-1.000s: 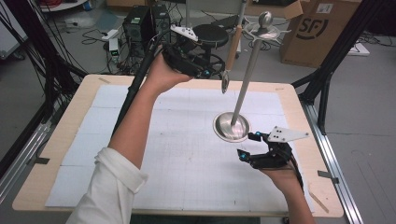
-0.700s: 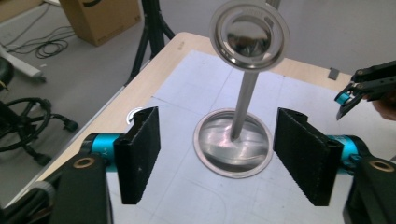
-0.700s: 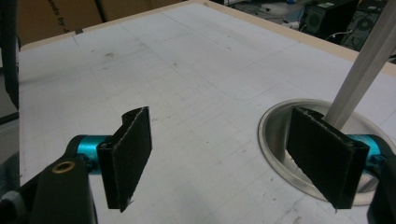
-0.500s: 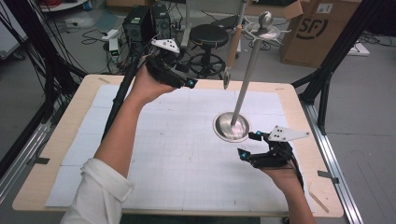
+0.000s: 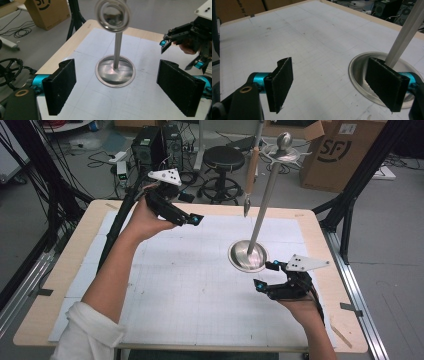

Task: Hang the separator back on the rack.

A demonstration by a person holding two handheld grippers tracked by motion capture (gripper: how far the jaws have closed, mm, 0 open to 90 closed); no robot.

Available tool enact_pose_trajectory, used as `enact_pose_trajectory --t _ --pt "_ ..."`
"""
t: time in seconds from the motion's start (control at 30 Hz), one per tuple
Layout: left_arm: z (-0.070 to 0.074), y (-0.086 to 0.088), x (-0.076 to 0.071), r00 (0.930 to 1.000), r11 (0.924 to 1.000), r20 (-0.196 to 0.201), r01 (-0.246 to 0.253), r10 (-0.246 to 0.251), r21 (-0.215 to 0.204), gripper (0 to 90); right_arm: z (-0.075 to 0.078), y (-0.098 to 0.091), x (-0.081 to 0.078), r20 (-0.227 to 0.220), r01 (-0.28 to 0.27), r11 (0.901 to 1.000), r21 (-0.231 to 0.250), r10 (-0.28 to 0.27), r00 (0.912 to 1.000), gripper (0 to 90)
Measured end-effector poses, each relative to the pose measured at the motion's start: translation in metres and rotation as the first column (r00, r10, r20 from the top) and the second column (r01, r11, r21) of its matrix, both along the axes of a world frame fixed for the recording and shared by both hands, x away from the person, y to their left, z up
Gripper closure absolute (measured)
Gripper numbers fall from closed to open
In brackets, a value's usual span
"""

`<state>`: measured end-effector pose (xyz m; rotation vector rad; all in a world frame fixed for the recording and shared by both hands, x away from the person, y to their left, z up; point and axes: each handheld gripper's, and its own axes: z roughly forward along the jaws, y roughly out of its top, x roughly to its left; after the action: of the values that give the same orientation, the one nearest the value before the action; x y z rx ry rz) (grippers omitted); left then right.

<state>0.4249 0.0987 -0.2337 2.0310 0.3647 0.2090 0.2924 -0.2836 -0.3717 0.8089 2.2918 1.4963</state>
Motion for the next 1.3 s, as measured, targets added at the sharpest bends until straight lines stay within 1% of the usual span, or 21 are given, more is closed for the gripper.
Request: enact_pose_trajectory --t 0.1,0.17,0.3,0.33,0.4,0.43,0.57,0.6,0.7,0.73,0.77,0.8,0.83,0.93,0.97,1.03,1.07,1.1,1.17,1.2,1.3 --pt "-0.003 0.005 -0.005 1.0 1.0 0.005 0.0 0.0 0.006 15.6 0.0 0.0 0.0 -0.002 0.003 1.0 -0.002 -0.003 1.0 21.6" --pt "-0.007 0.009 -0.009 1.0 1.0 0.002 0.002 -0.002 0.001 15.6 0.0 -0.001 0.0 -0.005 0.001 1.0 0.001 -0.001 1.0 21.5" --pt "-0.018 0.015 -0.017 1.0 1.0 -0.002 -0.001 0.001 0.002 14.2 0.001 -0.002 0.0 -0.002 0.003 1.0 0.006 -0.003 1.0 21.5" --pt "-0.024 0.019 -0.023 0.9999 0.9999 0.012 -0.009 0.009 0.005 11.4 0.001 -0.002 0.0 -0.001 0.002 1.0 0.003 -0.002 1.0 21.5" --pt "-0.027 0.021 -0.026 0.9998 1.0 0.018 -0.009 0.009 -0.001 8.5 0.001 -0.001 0.0 0.0 0.003 1.0 0.003 -0.003 1.0 21.5" --pt "-0.031 0.024 -0.03 0.9998 0.9999 0.019 -0.003 0.004 -0.014 8.1 0.001 -0.002 0.0 -0.003 0.003 1.0 0.004 -0.003 1.0 21.5" --pt "-0.041 0.031 -0.038 0.9997 0.9996 0.023 -0.004 0.004 -0.028 6.8 0.0 -0.001 0.001 -0.005 0.005 1.0 0.003 -0.005 1.0 21.5" --pt "-0.044 0.036 -0.042 0.9998 0.9991 0.021 -0.007 0.008 -0.042 6.8 -0.001 0.0 0.001 -0.006 0.002 1.0 -0.003 -0.002 1.0 21.6" --pt "-0.047 0.04 -0.046 0.9995 0.999 0.028 -0.009 0.01 -0.045 6.8 -0.002 0.002 0.001 -0.009 -0.002 1.0 -0.006 0.002 1.0 21.5" --pt "-0.049 0.042 -0.049 0.9995 0.9984 0.028 -0.012 0.014 -0.056 6.7 -0.002 0.002 0.002 -0.008 0.0 0.9999 -0.011 0.0 1.0 21.6" --pt "-0.053 0.045 -0.052 0.9997 0.9983 0.023 -0.007 0.008 -0.058 5.9 -0.002 0.003 0.002 -0.009 0.0 0.9999 -0.015 0.0 1.0 21.6" --pt "-0.053 0.045 -0.052 0.9997 0.9983 0.023 -0.007 0.008 -0.058 5.9 -0.002 0.003 0.002 -0.009 0.0 0.9999 -0.015 0.0 1.0 21.6" --pt "-0.056 0.046 -0.055 0.9996 0.9979 0.024 -0.013 0.014 -0.064 5.9 -0.002 0.003 0.002 -0.008 -0.001 0.9999 -0.017 0.001 1.0 21.6" --pt "-0.064 0.05 -0.059 0.9997 0.9981 0.018 -0.013 0.014 -0.061 5.9 -0.002 0.003 0.002 -0.011 0.002 0.9998 -0.019 -0.003 0.9999 21.6" --pt "-0.07 0.052 -0.062 0.9997 0.9971 0.008 -0.021 0.021 -0.074 4.5 -0.003 0.003 0.002 -0.012 0.002 0.9999 -0.015 -0.002 0.9999 21.6" --pt "-0.073 0.053 -0.064 0.9997 0.997 0.002 -0.024 0.025 -0.074 3.6 -0.003 0.003 0.003 -0.011 0.002 0.9999 -0.015 -0.002 0.9999 21.6" --pt "-0.08 0.056 -0.067 0.9995 0.9965 0.0 -0.031 0.031 -0.077 2.8 -0.002 0.003 0.003 -0.009 0.0 0.9999 -0.015 0.0 1.0 21.6" --pt "-0.082 0.057 -0.068 0.9993 0.9963 -0.004 -0.036 0.036 -0.078 2.8 -0.002 0.003 0.003 -0.007 -0.001 0.9999 -0.015 0.001 1.0 21.6" --pt "-0.085 0.059 -0.069 0.9992 0.9965 -0.005 -0.04 0.04 -0.073 2.8 -0.003 0.003 0.003 -0.009 -0.001 0.9999 -0.017 0.001 1.0 21.6" --pt "-0.089 0.062 -0.071 0.9989 0.9956 -0.013 -0.047 0.046 -0.081 2.8 -0.003 0.004 0.003 -0.014 -0.002 0.9998 -0.017 0.002 0.9999 21.6" --pt "-0.091 0.066 -0.073 0.9985 0.9954 -0.011 -0.054 0.053 -0.08 2.8 -0.003 0.004 0.004 -0.012 0.0 0.9998 -0.019 0.0 0.9999 21.6"
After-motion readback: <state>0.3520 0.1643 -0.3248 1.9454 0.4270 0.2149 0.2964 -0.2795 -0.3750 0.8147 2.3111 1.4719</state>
